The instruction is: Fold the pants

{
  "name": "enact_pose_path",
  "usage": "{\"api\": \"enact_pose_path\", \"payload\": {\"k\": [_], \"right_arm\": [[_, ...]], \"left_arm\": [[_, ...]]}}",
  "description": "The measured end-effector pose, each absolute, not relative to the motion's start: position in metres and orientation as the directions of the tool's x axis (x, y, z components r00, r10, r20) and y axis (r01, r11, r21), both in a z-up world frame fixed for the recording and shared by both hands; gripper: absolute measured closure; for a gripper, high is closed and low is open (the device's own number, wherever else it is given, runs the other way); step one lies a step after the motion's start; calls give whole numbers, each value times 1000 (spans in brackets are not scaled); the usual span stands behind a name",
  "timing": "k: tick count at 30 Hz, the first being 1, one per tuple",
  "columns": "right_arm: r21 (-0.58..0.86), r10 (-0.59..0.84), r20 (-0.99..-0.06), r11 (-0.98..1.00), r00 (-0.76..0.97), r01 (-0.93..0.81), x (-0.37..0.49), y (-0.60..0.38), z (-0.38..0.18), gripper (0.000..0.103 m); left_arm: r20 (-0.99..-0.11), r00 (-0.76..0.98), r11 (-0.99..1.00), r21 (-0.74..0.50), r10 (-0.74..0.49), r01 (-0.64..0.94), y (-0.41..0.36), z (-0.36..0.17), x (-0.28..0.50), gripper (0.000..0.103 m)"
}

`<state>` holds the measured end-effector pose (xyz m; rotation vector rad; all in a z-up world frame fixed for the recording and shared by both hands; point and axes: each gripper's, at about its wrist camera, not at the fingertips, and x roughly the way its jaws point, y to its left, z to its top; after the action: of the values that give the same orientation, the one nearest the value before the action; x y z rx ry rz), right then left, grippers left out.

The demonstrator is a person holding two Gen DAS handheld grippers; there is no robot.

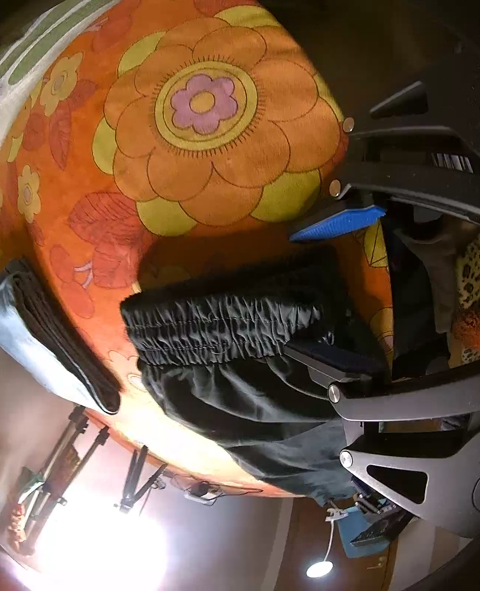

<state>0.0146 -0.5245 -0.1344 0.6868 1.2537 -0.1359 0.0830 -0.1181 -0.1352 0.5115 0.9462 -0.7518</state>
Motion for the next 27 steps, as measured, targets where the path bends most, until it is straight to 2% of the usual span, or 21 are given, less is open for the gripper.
{"api": "enact_pose_path", "payload": {"k": [7,9,12,14,17,25,27], "right_arm": [[358,230,-920,824,319,438,15,-513,-135,45],[338,209,-924,837,319,431,15,-509,-135,52],[365,233,-914,830,331,422,14,-506,-137,72],[365,230,-910,839,346,403,12,-503,-135,77],[295,156,-914,888,375,351,15,-491,-120,86],[-81,-161,-893,976,421,202,43,-472,-68,92],[-96,-177,-897,973,405,212,46,-479,-66,93]], "left_arm": [[-865,364,654,57,-345,755,-116,-137,88,87],[-868,362,656,56,-341,753,-116,-139,89,87],[-874,356,657,57,-332,752,-117,-143,89,87],[-877,353,656,60,-325,753,-118,-145,89,87],[-879,353,658,61,-321,751,-119,-146,89,87],[-874,358,657,61,-329,751,-122,-144,91,87],[-870,361,658,57,-336,751,-121,-142,92,87]]}}
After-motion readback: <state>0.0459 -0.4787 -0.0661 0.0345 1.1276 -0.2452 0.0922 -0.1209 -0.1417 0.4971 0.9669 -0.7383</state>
